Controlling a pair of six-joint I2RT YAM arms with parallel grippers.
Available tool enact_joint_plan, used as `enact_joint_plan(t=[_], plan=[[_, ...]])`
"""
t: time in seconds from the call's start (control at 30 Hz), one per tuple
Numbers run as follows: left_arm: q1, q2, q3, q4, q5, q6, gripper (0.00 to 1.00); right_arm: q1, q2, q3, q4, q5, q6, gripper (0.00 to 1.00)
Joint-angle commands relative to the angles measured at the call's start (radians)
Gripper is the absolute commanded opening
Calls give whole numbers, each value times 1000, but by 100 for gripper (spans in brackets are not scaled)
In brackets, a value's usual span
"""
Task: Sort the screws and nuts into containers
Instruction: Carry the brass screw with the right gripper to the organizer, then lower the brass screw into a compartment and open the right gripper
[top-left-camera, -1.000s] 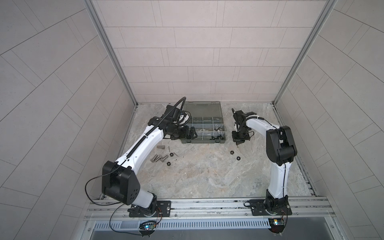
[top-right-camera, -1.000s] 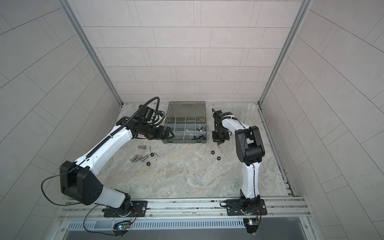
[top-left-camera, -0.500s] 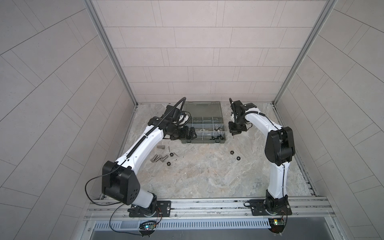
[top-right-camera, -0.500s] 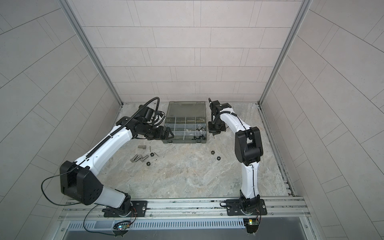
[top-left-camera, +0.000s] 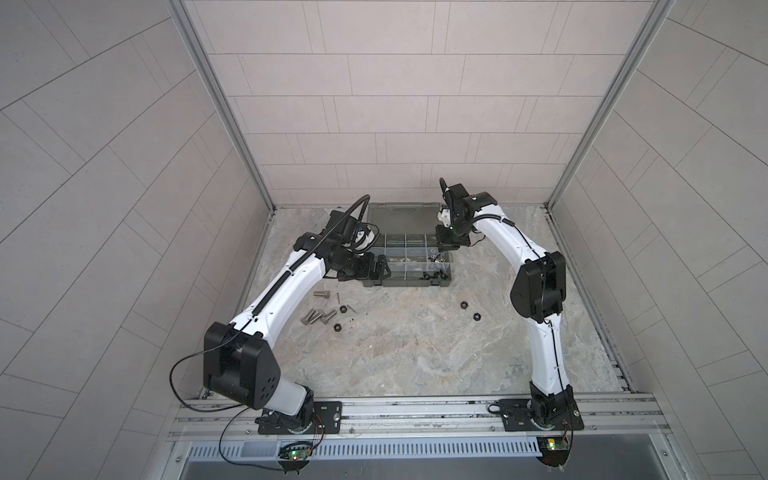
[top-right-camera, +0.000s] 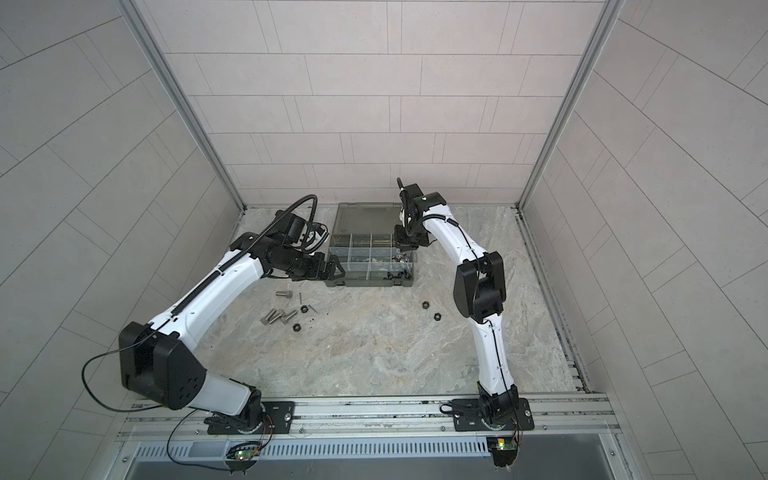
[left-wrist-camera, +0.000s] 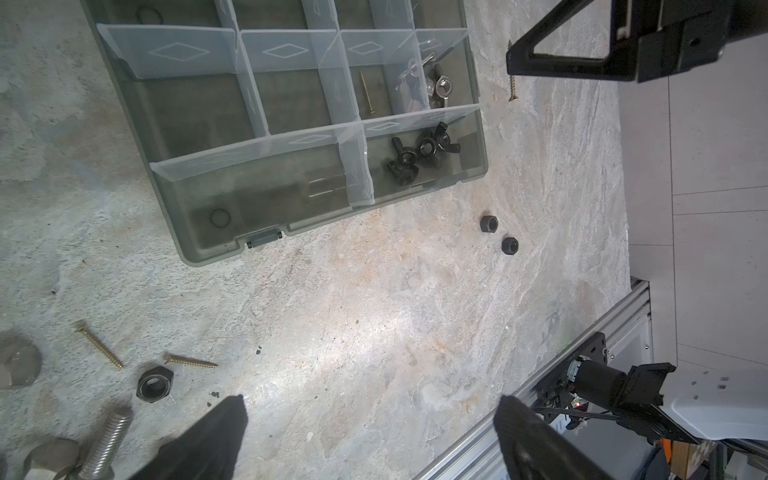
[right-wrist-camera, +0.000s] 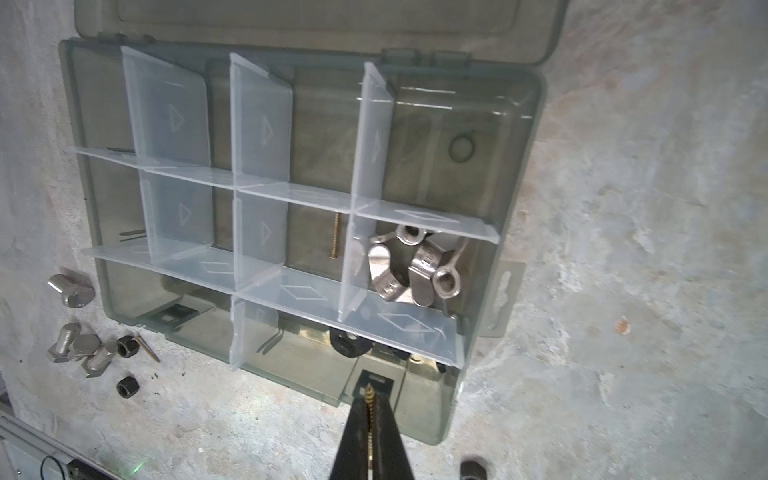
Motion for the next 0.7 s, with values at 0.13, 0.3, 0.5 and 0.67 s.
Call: enact_joint_plan(t=[0.13,0.3,0.5,0.67], plan=[[22,-36,-2,-41,-4,23,100,20,51,35,82,-115,70,0],[25,-41,-8,-44,-3,23,100,23,96,57,152,-155,114,0],[26,-42,-7,-46,-8,25,100,32,170,114,166,-175,121,0],[30,-40,-7,-56,-18,31,100,34,201,117,194,-172,129,0]])
